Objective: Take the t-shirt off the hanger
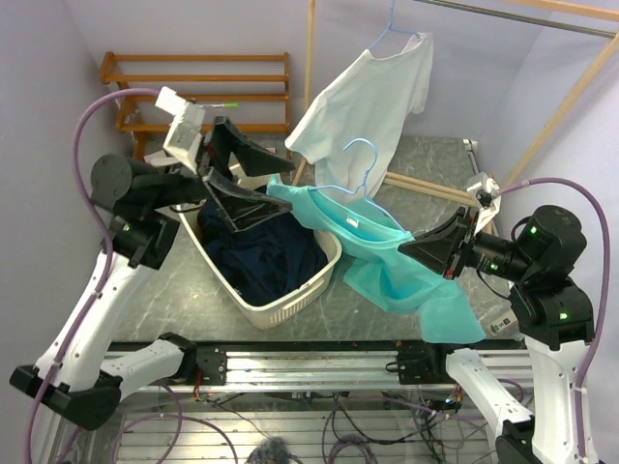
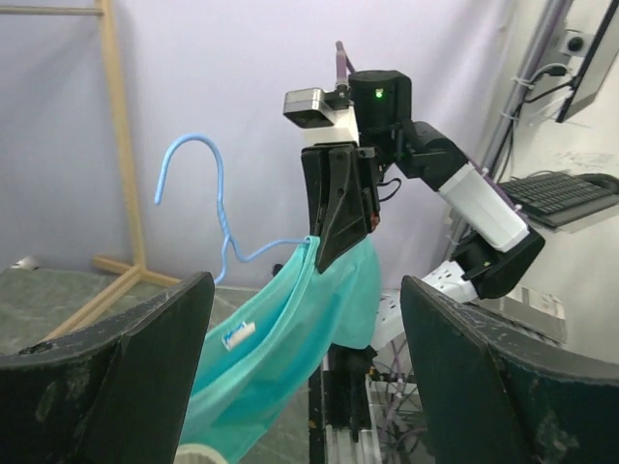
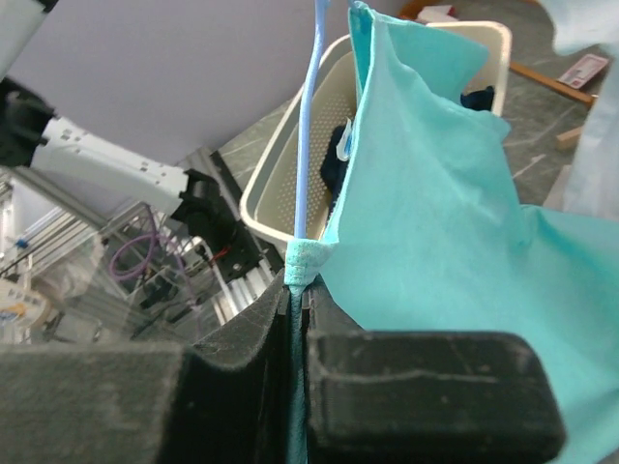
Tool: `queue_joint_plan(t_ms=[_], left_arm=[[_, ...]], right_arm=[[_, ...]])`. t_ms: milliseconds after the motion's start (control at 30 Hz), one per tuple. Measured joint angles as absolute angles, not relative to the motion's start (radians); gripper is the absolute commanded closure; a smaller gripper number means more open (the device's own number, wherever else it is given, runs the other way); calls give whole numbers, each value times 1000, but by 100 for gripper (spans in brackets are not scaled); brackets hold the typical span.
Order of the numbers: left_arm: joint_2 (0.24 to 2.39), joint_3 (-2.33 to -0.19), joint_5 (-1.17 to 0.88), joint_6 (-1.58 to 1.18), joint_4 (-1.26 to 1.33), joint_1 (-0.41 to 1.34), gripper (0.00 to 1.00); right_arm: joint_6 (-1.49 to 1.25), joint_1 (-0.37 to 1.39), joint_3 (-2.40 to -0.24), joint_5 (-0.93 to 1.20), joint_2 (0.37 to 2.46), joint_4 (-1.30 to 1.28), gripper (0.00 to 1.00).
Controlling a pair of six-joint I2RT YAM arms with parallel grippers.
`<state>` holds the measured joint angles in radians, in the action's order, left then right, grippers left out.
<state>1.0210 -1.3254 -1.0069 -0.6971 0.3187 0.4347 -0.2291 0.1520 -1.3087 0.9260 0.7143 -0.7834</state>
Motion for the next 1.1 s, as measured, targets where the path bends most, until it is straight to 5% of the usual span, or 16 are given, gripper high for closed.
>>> queue_joint_plan(t_ms=[767, 967, 1100], left_arm=[[1298, -1524, -942, -308, -88, 712, 23], [1342, -1559, -916, -274, -116, 772, 40], [1364, -1565, -893, -252, -140, 803, 78]], right_arm=[[-298, 152, -1267, 1089, 709, -691, 100], [-302, 152, -1260, 1089, 709, -683, 100], [-303, 152, -1260, 1089, 710, -679, 100]])
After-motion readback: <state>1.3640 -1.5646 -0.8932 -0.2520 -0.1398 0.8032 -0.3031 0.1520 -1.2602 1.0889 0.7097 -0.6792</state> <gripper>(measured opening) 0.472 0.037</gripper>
